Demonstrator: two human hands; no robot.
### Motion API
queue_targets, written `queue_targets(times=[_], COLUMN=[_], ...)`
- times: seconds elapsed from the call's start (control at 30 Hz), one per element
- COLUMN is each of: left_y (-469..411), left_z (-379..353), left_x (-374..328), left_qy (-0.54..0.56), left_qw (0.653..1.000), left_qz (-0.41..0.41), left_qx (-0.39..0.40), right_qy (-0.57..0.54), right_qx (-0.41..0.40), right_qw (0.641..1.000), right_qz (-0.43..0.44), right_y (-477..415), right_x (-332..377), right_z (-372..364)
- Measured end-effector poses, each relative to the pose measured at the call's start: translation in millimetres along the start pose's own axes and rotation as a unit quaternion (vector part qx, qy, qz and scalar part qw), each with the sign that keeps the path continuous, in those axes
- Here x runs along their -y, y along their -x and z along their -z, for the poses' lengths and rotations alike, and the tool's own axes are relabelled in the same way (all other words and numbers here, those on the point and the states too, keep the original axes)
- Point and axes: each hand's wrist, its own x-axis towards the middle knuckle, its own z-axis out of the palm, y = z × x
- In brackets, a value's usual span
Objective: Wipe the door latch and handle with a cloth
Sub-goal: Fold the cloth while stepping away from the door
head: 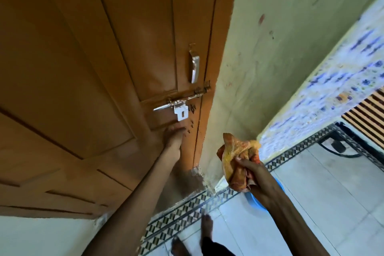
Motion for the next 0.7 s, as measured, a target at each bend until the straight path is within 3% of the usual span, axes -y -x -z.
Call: queue_targets(times=[0.17, 0.4, 0.53, 0.6, 0.7], left_y=[67, 98, 125, 141, 170], left_z=[-30, -102, -164, -190, -217], left_x=[54, 109, 127, 137, 153], left_qy=[-0.084, -0.077, 0.01, -0.027, -0.169], left_qw=[0.982, 0.987, 0.989, 0.982, 0.943], left_qz=[-0.014, -0.06, -0.089, -0.134, -0.213], left_qx=[0.169, 0.132, 0.119, 0.127, 0.192], right_qy=[0.051, 0.083, -0.031, -0.138, -0.218], right_qx=[0.027, 0.088, 0.086, 0.051, 0.048], right_qw=[0.998, 0.992, 0.995, 0.985, 0.964], right_qz=[0.03, 0.019, -0.049, -0.092, -0.142], right_y=[22, 45, 52, 53, 58], right_x=[6, 14, 14, 13, 20], right_z=[25, 87, 148, 180, 219])
